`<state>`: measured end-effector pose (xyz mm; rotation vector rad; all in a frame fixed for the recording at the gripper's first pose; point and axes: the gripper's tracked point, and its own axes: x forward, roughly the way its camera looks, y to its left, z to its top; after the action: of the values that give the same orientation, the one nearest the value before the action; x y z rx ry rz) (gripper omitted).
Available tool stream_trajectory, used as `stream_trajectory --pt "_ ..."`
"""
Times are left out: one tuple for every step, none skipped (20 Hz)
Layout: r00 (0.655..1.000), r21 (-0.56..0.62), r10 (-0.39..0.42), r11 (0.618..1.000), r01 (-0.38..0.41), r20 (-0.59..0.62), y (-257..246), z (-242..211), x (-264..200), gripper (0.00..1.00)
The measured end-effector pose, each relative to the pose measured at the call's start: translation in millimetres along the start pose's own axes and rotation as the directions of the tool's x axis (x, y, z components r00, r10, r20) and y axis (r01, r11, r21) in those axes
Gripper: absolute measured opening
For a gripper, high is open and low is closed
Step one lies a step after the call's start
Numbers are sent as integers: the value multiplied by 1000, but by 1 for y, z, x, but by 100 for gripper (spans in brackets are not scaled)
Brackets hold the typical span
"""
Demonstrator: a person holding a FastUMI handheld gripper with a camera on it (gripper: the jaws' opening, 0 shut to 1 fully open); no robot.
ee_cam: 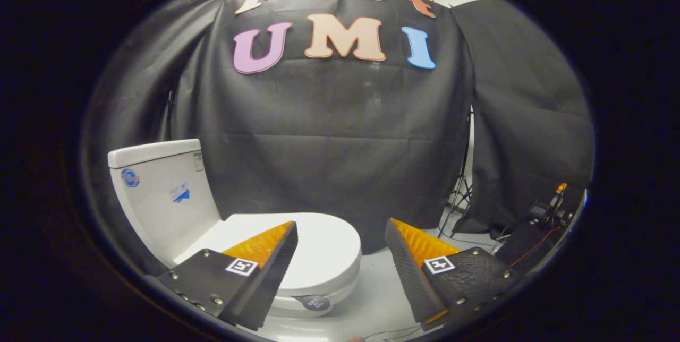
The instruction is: Open the toilet lid.
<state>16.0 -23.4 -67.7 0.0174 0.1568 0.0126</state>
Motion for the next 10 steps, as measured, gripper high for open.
stream_trajectory --pt "1000 6 -4 1000 4 -26 -2 -8 4 98" --pt "998 17 -1 1000 2 -61 -3 -18 9 98" --pt "996 32 3 999 0 -89 -2 -26 13 98" --pt "994 50 4 999 2 -113 -2 -33 16 98" --pt "991 70 4 998 6 -137 -2 -40 19 98" --pt "987 90 2 996 13 -160 -3 -47 23 99" --pt "983 109 0 994 20 -184 -3 -53 25 98" --pt "977 124 -4 992 31 -211 -2 -62 27 98" --pt "970 133 -15 990 49 -242 -5 -70 30 98" --pt "958 139 -26 988 68 -286 -8 -84 30 98"
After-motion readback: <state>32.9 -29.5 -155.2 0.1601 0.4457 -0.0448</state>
